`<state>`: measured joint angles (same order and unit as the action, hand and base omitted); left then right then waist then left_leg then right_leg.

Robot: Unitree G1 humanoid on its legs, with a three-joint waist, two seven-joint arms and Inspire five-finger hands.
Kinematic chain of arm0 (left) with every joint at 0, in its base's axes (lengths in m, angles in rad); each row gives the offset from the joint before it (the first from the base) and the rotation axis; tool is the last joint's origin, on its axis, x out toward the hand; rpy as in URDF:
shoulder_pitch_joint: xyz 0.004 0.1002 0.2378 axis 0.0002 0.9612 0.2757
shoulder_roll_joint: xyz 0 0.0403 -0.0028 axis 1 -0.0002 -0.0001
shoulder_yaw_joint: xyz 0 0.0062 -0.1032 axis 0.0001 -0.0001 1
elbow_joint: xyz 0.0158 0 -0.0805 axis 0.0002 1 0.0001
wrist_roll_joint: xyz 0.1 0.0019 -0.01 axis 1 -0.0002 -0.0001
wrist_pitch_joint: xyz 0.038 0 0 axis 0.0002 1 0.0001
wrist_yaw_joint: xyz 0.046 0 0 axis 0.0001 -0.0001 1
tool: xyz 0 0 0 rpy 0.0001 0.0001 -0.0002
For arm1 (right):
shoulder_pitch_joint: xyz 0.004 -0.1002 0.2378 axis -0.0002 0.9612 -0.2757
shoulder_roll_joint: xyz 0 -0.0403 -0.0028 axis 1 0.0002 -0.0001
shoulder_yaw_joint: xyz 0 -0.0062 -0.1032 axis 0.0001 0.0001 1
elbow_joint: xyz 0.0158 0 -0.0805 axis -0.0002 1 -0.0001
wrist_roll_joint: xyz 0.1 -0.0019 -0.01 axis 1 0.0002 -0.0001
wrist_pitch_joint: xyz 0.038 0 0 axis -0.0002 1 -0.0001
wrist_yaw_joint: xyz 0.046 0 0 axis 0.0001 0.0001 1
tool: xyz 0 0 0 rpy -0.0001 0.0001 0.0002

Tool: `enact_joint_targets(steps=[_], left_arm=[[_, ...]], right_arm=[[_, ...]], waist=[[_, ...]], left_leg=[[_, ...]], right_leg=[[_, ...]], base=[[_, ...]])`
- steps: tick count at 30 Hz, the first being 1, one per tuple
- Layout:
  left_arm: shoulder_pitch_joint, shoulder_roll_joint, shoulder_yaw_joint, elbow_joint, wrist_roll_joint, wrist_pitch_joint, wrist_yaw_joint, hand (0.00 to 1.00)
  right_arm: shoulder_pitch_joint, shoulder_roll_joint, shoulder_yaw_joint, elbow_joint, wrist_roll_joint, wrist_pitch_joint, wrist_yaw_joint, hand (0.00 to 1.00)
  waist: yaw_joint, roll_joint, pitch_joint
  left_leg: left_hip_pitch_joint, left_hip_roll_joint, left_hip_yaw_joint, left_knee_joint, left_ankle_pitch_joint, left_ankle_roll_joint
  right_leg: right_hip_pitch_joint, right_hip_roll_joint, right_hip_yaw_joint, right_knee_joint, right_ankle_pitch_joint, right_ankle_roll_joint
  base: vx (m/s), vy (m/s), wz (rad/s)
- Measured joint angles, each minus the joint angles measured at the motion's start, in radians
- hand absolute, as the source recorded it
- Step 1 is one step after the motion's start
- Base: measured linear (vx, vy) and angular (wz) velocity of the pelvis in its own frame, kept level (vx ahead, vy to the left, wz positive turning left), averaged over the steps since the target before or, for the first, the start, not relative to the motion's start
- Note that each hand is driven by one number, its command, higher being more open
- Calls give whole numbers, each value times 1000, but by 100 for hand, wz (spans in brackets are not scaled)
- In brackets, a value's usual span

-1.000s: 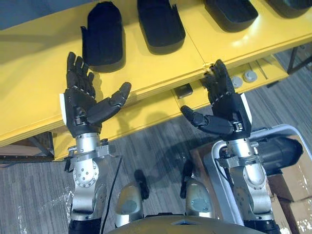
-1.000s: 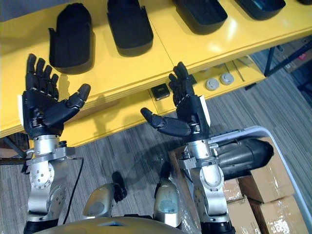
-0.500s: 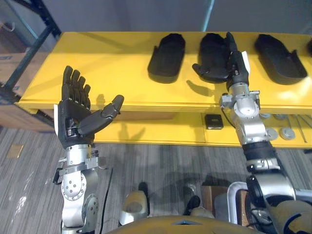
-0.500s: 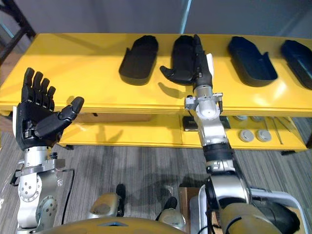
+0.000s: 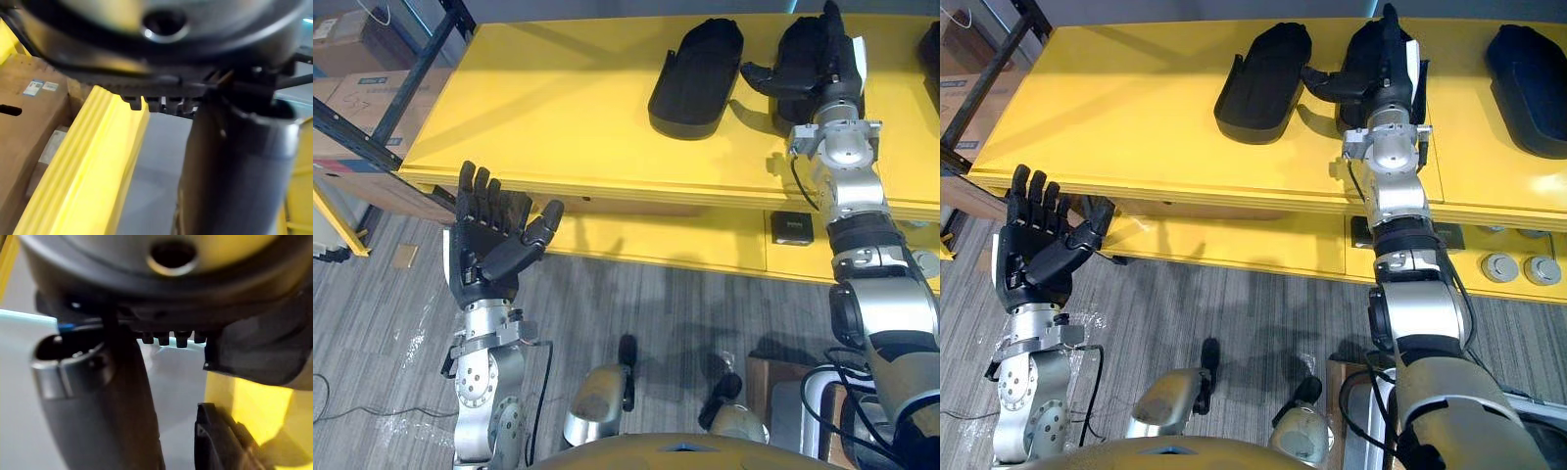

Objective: Walk over and take three plastic housings, then place them on the shelf

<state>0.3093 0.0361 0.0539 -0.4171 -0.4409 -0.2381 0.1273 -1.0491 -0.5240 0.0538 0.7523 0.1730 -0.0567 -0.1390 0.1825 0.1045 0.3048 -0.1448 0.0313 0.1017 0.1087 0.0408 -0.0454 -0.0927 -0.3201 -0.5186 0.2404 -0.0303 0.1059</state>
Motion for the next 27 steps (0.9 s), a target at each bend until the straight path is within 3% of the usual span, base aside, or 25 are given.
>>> enact_joint_targets(steps=[8, 13, 21, 27], left_arm=[[17, -5, 3, -2, -25, 0, 15, 100], [19, -22, 6, -3, -30, 0, 19, 100], [29, -24, 8, -4, -30, 0, 41, 100], [47, -25, 0, -4, -29, 0, 52, 100]], right_arm=[[-110, -1, 80, 0, 1, -18, 85, 100], [-116, -1, 108, 0, -3, -27, 89, 100], [-123, -1, 116, -1, -52, 48, -25, 100], [-154, -1, 116, 19, -91, 51, -82, 100]], waist=[[8, -5, 36], [13, -5, 45], [10, -5, 63], [8, -4, 76]], left_leg=[[11, -20, -28, -57, 41, -11], [8, -25, -40, -63, 46, -12], [-6, -24, -42, -64, 52, -12], [-5, -23, -43, -74, 58, -14]], right_leg=[[-45, -52, -15, 125, -75, -5], [-47, -61, -29, 145, -84, -5], [-63, -62, -30, 153, -84, -5], [-66, -62, -31, 154, -85, -7]], base=[[-20, -45, 14], [-14, -37, 9], [-15, -34, 1], [-23, -41, 1]])
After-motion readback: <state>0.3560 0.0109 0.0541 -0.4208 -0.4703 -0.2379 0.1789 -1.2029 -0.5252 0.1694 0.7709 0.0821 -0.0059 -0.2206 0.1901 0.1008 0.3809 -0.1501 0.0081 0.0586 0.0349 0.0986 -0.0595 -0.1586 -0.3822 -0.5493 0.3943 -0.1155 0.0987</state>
